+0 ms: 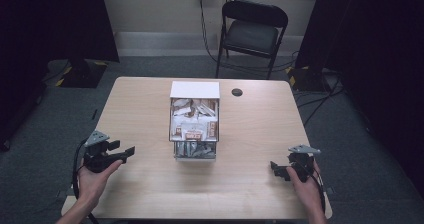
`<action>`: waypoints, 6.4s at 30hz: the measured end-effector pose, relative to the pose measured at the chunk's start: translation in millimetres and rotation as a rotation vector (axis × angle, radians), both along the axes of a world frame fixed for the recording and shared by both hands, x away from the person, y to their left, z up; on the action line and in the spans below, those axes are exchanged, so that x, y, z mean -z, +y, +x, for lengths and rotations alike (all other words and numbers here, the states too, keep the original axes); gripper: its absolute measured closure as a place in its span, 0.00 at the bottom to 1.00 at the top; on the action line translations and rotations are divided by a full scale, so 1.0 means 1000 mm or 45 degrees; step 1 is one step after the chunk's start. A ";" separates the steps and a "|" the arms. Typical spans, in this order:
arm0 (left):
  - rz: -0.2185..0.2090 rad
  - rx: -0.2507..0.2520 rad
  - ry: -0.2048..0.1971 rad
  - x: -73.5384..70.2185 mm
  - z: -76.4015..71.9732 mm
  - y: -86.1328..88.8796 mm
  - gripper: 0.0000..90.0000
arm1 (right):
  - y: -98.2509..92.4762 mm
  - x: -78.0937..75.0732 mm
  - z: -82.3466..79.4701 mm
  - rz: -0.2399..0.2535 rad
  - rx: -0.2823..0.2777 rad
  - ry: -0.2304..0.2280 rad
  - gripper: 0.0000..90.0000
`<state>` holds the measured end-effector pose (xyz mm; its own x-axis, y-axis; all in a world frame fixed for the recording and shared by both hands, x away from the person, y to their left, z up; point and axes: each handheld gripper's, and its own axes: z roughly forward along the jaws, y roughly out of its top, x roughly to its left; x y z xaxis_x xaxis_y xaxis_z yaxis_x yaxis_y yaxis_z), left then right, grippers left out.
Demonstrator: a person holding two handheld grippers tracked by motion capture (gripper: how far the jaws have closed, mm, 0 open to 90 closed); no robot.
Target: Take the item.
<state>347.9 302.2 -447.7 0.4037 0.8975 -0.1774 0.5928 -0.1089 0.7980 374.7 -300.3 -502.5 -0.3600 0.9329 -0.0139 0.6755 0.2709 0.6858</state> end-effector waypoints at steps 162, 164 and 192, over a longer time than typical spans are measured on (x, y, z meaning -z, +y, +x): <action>-0.116 0.953 -0.156 -0.122 0.045 -0.160 0.84 | 0.000 0.000 0.000 0.000 -0.001 -0.001 0.00; -0.104 0.945 -0.158 -0.122 0.045 -0.161 0.84 | 0.000 0.000 0.000 0.000 -0.001 -0.001 0.00; -0.160 0.905 -0.146 -0.121 0.048 -0.148 1.00 | 0.000 0.000 0.000 0.000 -0.001 -0.001 0.00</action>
<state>395.4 153.8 -326.4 0.9035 0.3874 -0.1832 0.3248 -0.3401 0.8825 374.9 -300.2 -502.5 -0.3610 0.9325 -0.0142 0.6747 0.2716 0.6863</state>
